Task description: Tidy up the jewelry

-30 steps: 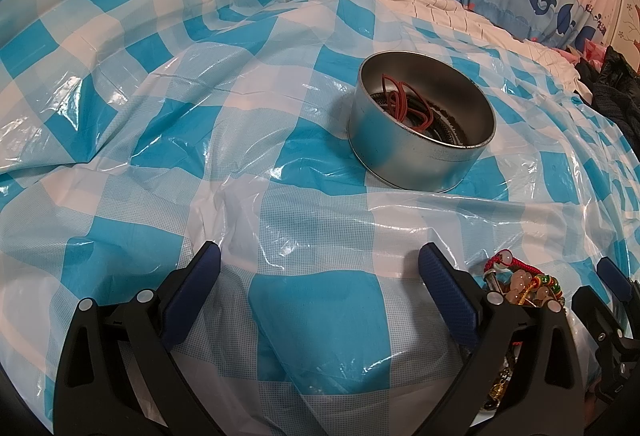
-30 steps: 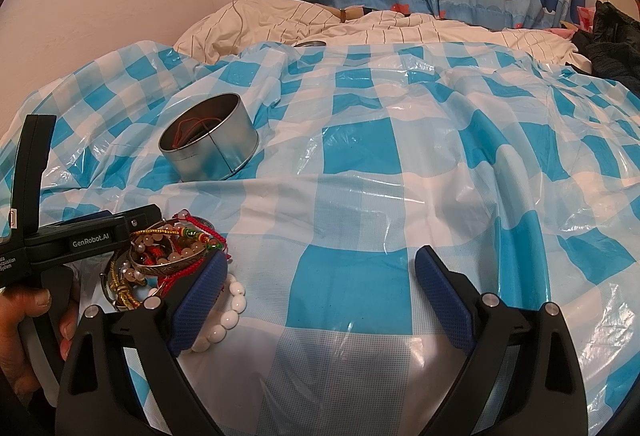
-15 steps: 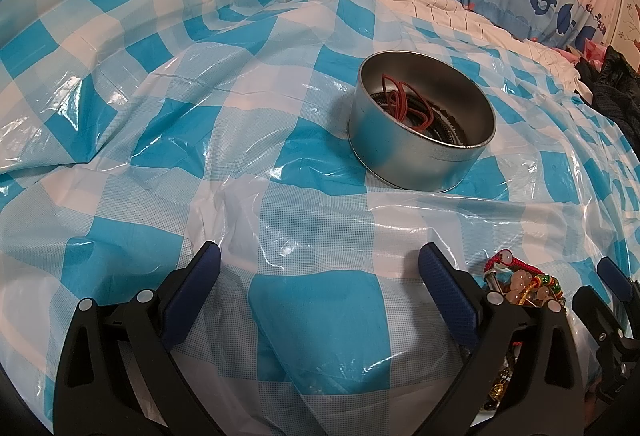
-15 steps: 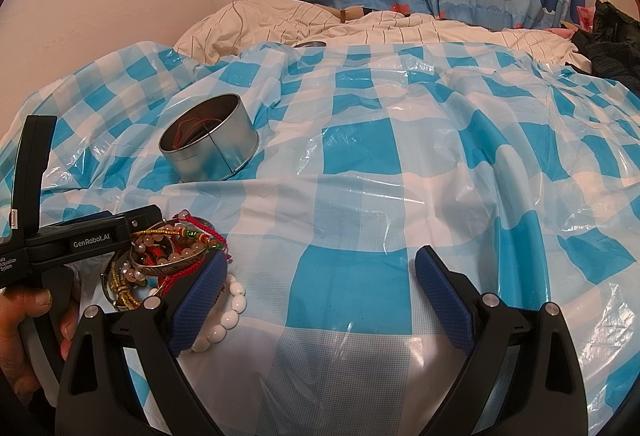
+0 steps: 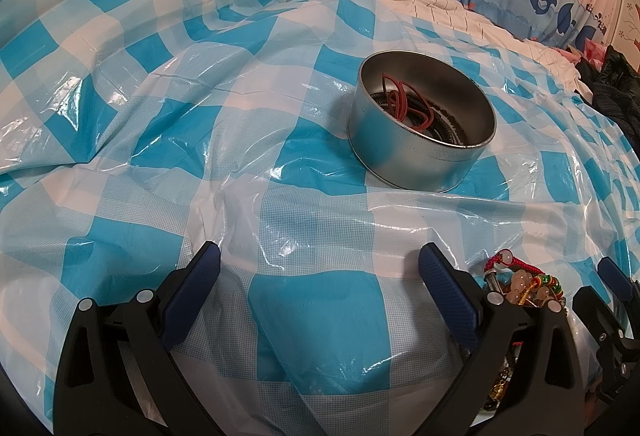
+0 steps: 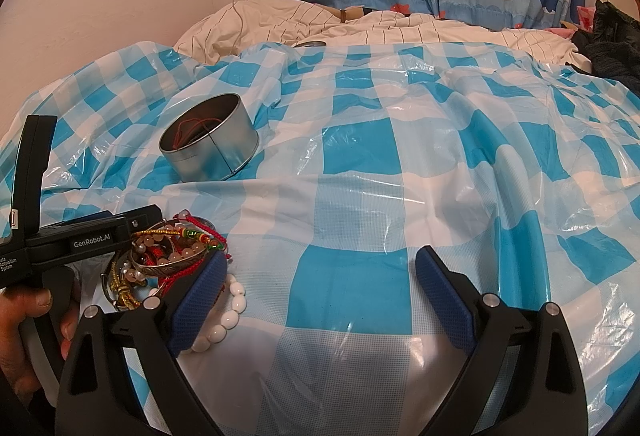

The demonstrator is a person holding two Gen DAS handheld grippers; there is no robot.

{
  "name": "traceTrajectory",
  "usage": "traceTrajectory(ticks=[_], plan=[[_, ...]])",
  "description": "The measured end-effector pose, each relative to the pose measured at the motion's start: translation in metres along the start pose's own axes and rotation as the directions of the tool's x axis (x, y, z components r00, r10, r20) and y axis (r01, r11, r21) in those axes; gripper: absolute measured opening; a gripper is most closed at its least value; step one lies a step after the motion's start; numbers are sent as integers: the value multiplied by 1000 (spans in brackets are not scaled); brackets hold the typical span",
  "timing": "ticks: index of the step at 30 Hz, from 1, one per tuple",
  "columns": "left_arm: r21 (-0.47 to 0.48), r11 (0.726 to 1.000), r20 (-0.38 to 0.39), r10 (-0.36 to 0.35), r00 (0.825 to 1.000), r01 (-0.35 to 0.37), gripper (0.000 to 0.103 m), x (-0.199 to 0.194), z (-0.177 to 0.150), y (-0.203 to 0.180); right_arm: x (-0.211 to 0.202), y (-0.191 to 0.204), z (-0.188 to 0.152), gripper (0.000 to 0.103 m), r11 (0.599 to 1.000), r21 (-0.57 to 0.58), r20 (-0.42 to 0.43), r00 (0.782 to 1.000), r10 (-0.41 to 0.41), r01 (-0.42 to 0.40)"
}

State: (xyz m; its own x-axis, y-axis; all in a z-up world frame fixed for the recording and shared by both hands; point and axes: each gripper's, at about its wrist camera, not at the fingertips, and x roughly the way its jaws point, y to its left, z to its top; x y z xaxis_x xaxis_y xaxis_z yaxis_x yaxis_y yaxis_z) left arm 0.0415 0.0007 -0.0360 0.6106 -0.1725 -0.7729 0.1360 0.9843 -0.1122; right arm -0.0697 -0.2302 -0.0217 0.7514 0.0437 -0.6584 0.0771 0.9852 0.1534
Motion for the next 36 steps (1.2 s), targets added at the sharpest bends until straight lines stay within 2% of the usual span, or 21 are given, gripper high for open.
traceTrajectory(ticks=[25, 32, 36], plan=[[-2, 1000, -1, -5, 1000, 5, 95, 0, 1, 0, 0, 0, 0, 91, 1000, 0, -1, 1000, 1, -1], [-59, 994, 12, -93, 996, 94, 95, -3, -2, 17, -3, 0, -2, 93, 1000, 4, 9, 1000, 25, -25], [-130, 975, 38, -179, 983, 182, 95, -16, -1, 32, -9, -4, -3, 93, 999, 14, 40, 998, 45, -46]])
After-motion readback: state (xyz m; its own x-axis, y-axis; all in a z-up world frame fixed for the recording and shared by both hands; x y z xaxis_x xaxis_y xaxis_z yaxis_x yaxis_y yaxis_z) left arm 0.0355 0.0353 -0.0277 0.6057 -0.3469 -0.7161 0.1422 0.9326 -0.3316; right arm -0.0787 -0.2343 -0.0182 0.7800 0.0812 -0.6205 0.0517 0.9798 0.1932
